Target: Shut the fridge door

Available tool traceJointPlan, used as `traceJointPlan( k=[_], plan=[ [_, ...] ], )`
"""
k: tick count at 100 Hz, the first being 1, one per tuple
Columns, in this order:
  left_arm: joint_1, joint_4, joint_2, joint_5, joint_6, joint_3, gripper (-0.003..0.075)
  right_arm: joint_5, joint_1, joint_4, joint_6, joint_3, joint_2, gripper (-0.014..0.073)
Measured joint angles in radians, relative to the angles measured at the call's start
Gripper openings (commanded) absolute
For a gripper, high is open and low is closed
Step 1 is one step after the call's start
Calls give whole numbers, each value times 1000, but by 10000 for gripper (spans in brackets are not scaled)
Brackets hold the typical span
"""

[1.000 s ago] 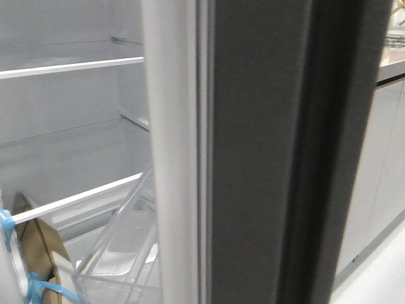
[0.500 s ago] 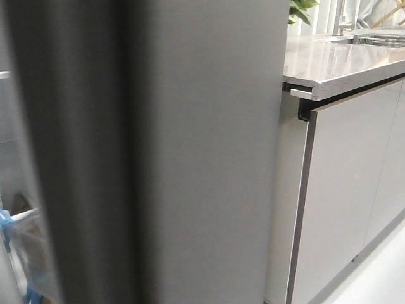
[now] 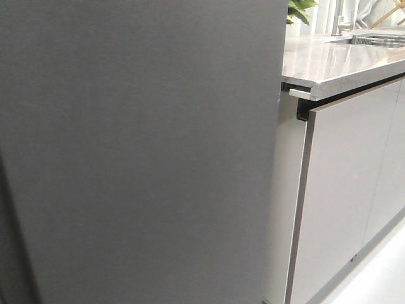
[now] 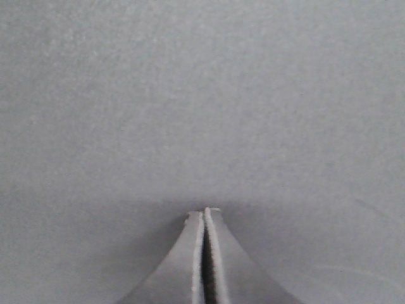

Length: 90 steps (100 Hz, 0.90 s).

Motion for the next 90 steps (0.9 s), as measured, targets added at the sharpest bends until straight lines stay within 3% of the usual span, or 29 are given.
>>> traceJointPlan(
  k=[17, 58, 90],
  plan=[
    [0, 0, 0, 0, 0, 0, -21, -124, -20, 0, 0, -14, 107, -76],
    [0, 0, 0, 0, 0, 0, -21, -132, -79, 0, 0, -14, 157, -76],
    [0, 0, 0, 0, 0, 0, -21, -84, -190, -59, 0, 177, -86, -76]
  ],
)
